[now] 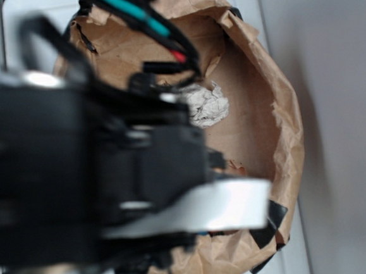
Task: Grab the white paper.
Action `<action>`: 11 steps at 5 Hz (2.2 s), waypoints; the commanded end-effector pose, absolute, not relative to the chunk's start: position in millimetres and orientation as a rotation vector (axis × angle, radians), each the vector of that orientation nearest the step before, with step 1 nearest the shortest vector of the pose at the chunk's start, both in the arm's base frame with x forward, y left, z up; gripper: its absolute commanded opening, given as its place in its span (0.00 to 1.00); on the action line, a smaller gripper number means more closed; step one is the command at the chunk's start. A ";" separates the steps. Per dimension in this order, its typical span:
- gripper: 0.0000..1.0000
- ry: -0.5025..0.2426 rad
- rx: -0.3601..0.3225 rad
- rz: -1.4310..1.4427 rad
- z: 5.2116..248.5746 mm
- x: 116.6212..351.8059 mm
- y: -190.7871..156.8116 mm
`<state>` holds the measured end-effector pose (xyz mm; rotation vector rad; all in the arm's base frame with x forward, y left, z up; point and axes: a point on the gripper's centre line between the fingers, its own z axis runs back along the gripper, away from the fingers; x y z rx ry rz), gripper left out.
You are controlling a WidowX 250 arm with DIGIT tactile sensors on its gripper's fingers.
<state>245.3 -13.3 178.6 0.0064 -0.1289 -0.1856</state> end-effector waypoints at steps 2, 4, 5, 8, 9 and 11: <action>1.00 -0.098 -0.066 -0.218 171.7 278.1 44.1; 1.00 -0.098 -0.066 -0.218 171.7 278.1 44.1; 1.00 -0.098 -0.066 -0.218 171.7 278.1 44.1; 1.00 -0.136 -0.057 -0.292 141.6 286.7 63.0; 1.00 -0.145 -0.080 -0.345 129.1 292.6 66.6; 1.00 -0.146 -0.056 -0.380 114.0 294.4 65.6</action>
